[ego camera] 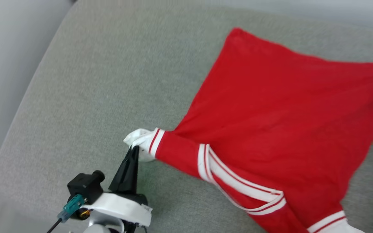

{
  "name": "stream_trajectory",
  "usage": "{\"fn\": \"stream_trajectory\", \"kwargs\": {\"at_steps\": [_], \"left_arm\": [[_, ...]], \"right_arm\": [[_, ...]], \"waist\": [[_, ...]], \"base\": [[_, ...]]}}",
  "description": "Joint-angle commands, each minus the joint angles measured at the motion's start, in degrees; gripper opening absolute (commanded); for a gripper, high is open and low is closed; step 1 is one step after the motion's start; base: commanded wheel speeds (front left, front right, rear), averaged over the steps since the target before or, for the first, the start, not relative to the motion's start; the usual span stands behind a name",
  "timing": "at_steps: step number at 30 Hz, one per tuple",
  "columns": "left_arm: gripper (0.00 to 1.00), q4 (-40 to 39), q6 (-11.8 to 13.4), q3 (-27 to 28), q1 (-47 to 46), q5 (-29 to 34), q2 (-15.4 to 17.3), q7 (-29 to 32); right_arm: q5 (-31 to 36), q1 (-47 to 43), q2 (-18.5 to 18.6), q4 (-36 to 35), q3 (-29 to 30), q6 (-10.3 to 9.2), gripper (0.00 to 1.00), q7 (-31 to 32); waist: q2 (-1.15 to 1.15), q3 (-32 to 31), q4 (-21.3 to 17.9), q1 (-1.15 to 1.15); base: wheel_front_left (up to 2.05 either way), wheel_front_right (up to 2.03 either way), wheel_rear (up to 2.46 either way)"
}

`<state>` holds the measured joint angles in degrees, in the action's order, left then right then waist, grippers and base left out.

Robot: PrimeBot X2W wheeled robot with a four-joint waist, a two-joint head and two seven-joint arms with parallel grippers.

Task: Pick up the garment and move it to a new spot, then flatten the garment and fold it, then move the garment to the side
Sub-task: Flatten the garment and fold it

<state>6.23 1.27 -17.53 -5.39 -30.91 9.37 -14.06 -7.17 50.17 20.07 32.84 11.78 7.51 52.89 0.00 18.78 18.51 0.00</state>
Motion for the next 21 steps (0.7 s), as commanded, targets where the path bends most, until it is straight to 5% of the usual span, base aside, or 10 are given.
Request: {"fn": "stream_trajectory", "kwargs": {"at_steps": [1,13,21], "left_arm": [[0.00,-0.25,0.60,0.63,1.13,-0.05,0.74,0.26],[0.00,-2.89,3.44,2.71,7.28,-1.14,4.39,3.93],[0.00,-4.05,4.84,3.14,10.06,-1.66,6.12,6.52]], "right_arm": [[-1.08,-2.32,1.49,-1.51,-0.84,-0.04,0.00,-0.11],[-11.21,-26.64,6.73,-17.55,-4.32,-0.04,0.00,3.93],[-15.02,-48.92,3.70,-28.08,-2.04,-0.04,0.00,6.52]], "waist": [[0.00,-4.11,-2.97,0.00],[0.00,-11.97,-14.44,0.00],[0.00,-15.16,-20.97,0.00]], "base": [[0.00,0.00,0.00],[0.00,0.00,0.00],[0.00,0.00,0.00]]}}
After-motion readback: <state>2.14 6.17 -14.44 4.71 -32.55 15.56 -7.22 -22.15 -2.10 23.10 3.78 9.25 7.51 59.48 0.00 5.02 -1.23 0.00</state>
